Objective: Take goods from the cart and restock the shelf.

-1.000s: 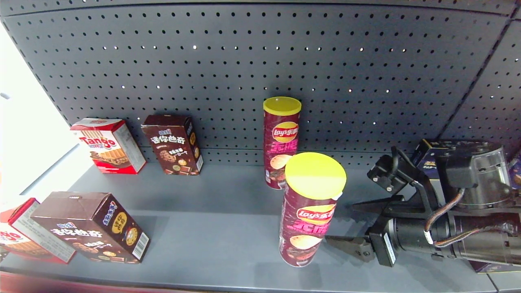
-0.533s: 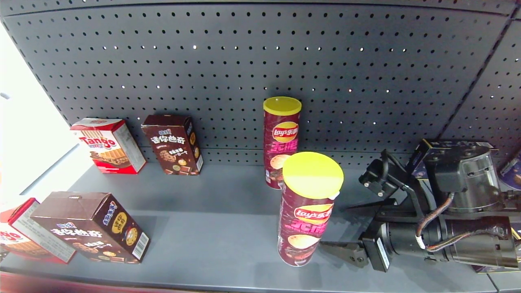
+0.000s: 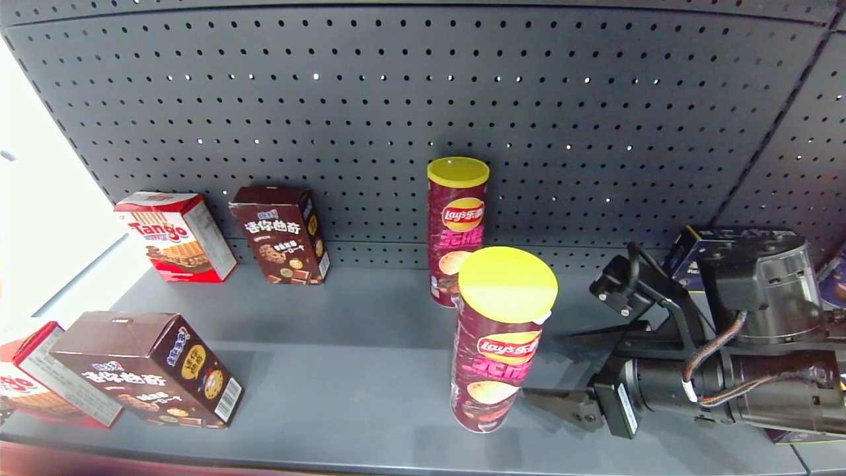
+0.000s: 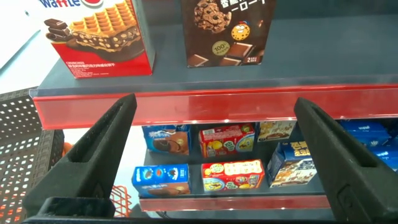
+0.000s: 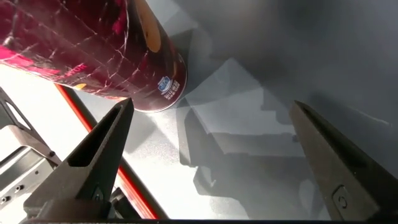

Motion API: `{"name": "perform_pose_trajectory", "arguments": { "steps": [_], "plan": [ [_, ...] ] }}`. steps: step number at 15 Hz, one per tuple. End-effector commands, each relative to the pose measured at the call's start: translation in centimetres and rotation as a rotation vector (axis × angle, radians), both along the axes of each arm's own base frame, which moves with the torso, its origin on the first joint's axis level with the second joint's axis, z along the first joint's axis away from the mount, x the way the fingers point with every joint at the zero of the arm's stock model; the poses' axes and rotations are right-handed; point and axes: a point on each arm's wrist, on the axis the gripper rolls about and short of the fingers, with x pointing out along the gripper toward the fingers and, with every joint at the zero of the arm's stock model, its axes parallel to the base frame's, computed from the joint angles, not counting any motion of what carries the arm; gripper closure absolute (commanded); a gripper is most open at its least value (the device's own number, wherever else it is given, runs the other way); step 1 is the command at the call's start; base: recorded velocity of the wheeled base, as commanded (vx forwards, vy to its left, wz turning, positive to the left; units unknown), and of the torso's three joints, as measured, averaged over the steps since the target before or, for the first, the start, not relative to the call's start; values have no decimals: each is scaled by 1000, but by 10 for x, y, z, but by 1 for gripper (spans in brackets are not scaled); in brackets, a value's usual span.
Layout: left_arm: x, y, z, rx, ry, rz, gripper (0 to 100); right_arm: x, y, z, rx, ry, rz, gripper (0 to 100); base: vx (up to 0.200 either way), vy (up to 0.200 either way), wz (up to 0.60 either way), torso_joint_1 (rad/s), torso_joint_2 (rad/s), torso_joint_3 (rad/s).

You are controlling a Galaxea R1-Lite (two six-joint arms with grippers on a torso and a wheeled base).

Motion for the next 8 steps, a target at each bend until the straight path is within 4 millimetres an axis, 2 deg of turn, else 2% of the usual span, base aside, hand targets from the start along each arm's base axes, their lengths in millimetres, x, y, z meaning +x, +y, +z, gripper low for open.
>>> {"name": "perform_pose_trajectory", "arguments": {
  "steps": [1, 8],
  "plan": [
    [0, 0, 0, 0, 2, 0, 0, 1, 0, 1, 3, -4, -1, 0, 0, 0, 0, 0, 0, 0],
    [0, 0, 0, 0, 2, 0, 0, 6, 9, -5, -8, 11, 16, 0, 0, 0, 0, 0, 0, 0]
  ]
}}
